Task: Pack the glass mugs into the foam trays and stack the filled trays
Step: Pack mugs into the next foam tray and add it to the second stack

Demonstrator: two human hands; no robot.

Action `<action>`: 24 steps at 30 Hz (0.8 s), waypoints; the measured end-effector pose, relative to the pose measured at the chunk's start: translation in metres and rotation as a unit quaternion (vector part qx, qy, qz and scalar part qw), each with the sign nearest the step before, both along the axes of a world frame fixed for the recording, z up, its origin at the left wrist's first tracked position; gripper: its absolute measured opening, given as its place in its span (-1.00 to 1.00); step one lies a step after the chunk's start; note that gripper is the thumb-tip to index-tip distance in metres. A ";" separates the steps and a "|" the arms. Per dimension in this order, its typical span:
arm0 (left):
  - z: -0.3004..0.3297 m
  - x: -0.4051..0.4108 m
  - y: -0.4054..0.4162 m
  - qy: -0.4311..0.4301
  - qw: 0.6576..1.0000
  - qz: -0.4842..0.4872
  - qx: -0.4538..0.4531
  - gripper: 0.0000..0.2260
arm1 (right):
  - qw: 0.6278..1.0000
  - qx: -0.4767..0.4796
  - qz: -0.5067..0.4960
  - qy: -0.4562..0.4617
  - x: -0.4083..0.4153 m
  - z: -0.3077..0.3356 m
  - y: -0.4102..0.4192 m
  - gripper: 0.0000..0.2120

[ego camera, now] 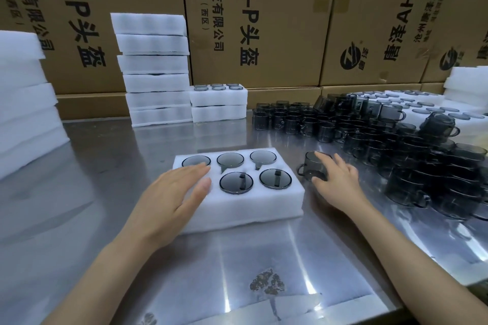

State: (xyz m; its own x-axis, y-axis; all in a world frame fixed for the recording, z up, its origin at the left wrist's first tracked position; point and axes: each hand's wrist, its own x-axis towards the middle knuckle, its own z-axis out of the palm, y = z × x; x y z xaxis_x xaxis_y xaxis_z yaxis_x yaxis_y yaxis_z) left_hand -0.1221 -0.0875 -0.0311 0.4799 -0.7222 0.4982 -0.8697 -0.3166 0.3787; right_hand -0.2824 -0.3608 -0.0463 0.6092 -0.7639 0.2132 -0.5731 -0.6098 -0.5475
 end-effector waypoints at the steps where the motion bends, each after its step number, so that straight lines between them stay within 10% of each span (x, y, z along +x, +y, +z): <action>1: 0.000 0.003 0.002 0.006 1.000 0.000 -0.011 -0.37 | 1.000 0.005 0.006 -0.002 0.000 -0.001 -0.002 -0.48; 17: -0.005 0.013 0.008 0.040 0.990 0.044 -0.131 -0.58 | 0.990 0.023 0.029 -0.134 0.022 -0.004 0.011 -0.31; 24: -0.011 0.012 -0.003 0.145 0.968 0.047 -0.199 -0.62 | 0.892 -0.044 -0.050 -0.448 0.023 0.033 0.055 -0.48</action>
State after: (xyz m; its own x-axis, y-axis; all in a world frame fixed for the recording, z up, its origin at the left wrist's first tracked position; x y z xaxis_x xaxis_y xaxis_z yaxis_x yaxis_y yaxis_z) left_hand -0.1098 -0.0901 -0.0420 0.6951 -0.4481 0.5622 -0.6830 -0.1676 0.7109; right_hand -0.2593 -0.3056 -0.0135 0.0941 -0.7612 0.6416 0.0155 -0.6433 -0.7655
